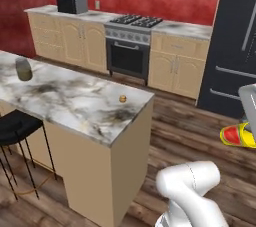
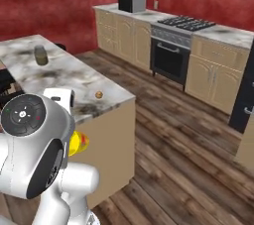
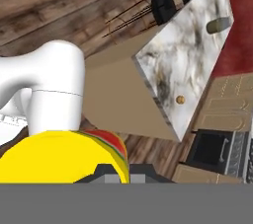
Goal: Open the cabinet directly in front. Then move the beer and the cup to the dining counter with the jar on it.
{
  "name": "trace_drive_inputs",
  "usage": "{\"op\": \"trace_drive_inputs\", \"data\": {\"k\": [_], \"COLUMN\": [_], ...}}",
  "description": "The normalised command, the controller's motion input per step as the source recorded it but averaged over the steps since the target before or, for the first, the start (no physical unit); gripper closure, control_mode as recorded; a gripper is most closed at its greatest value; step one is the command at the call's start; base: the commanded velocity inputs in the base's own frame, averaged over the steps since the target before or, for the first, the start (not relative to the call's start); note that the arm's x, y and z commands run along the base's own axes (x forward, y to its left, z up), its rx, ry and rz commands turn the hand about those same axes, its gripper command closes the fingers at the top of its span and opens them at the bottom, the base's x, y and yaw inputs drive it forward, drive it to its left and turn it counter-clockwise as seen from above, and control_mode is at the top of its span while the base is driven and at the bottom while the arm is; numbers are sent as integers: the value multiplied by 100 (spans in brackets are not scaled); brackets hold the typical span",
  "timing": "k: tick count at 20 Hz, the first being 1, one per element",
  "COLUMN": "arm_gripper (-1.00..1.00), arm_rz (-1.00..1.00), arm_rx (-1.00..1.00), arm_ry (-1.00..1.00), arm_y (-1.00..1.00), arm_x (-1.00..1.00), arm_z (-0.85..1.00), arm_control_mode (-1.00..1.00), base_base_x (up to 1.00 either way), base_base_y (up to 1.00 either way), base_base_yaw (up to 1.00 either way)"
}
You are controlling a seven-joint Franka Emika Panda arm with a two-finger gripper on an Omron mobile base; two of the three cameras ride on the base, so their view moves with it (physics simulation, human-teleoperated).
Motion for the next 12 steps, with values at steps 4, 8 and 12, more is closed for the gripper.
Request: {"op": "trace_drive_inputs", "data": {"k": [4, 8, 12], "arm_gripper": [100, 100, 100], "arm_rz": [0, 0, 0], "arm_rx": [0, 0, 0], "arm_ry": [0, 0, 0], "arm_y": [0, 0, 0], "arm_x": [0, 0, 0], "arm_z": [0, 0, 0], "arm_control_mode": [100, 100, 100], "base_base_x": [47, 41, 40], "base_base_y": [-19, -31, -37], "base_base_yaw": [16, 18, 21]}}
